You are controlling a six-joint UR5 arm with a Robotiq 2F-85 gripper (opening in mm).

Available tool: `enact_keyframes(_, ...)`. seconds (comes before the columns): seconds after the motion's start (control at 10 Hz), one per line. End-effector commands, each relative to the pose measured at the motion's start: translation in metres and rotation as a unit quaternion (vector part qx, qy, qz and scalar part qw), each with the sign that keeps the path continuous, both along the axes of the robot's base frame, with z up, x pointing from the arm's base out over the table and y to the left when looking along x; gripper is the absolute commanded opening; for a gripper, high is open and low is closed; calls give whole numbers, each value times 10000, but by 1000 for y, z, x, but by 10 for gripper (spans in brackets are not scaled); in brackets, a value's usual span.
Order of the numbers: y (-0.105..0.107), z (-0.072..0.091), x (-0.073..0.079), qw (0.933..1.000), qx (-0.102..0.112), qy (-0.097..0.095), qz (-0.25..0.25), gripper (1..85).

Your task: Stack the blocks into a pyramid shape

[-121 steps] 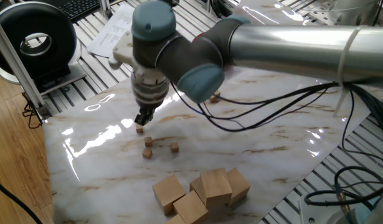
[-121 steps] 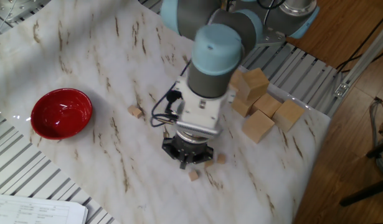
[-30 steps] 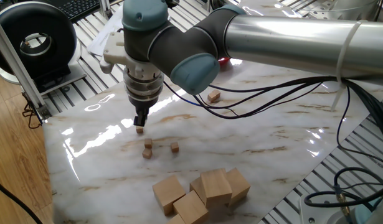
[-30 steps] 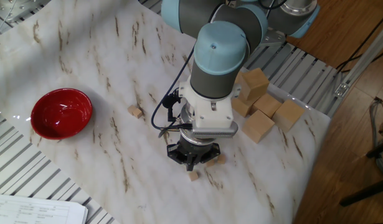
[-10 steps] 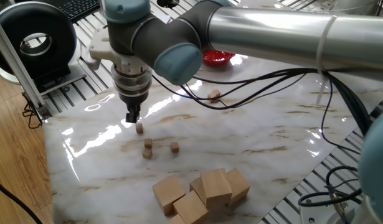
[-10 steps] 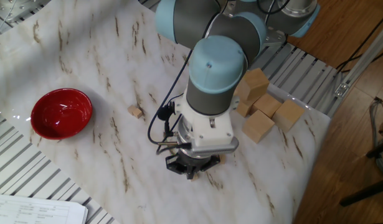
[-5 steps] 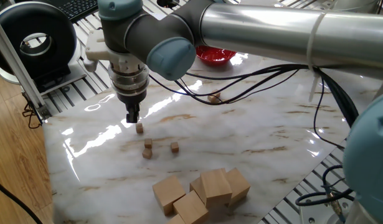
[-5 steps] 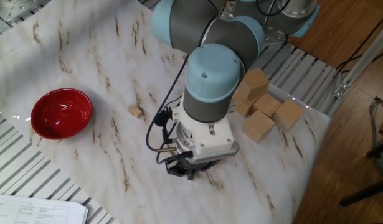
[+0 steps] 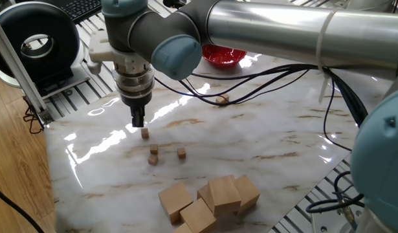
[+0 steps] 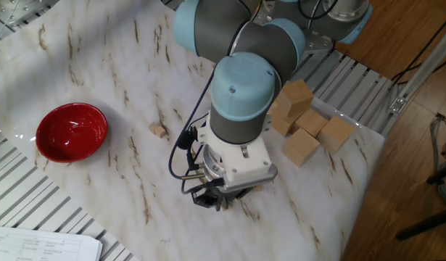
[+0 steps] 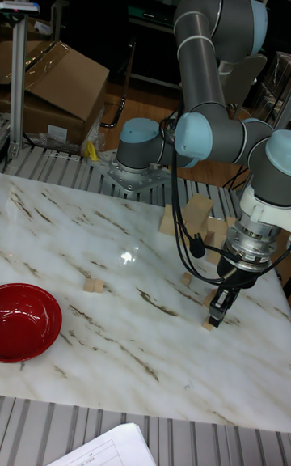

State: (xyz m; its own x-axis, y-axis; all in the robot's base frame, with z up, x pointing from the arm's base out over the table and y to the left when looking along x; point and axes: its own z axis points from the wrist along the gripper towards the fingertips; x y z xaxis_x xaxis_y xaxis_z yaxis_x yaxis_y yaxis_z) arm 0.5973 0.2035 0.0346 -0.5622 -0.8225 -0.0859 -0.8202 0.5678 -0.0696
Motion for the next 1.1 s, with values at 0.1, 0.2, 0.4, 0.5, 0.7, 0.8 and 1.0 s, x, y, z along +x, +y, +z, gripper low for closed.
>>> enact_keyframes(0.1, 3, -5, 11, 9998, 95, -53, 193, 207)
enact_keyframes(0.2, 7, -6, 9, 9995, 255, -27, 209, 230)
enact_keyframes(0.4, 11, -6, 5, 9990, 332, 20, 288, 283)
enact_keyframes(0.5, 14, -7, -4, 9987, 351, 188, 307, 287)
enact_keyframes(0.7, 10, -9, -11, 9985, 263, 278, 387, 283)
enact_keyframes(0.8, 10, -11, -11, 9985, 292, 253, 394, 283)
enact_keyframes(1.0, 4, -11, -11, 9985, 209, 222, 452, 287)
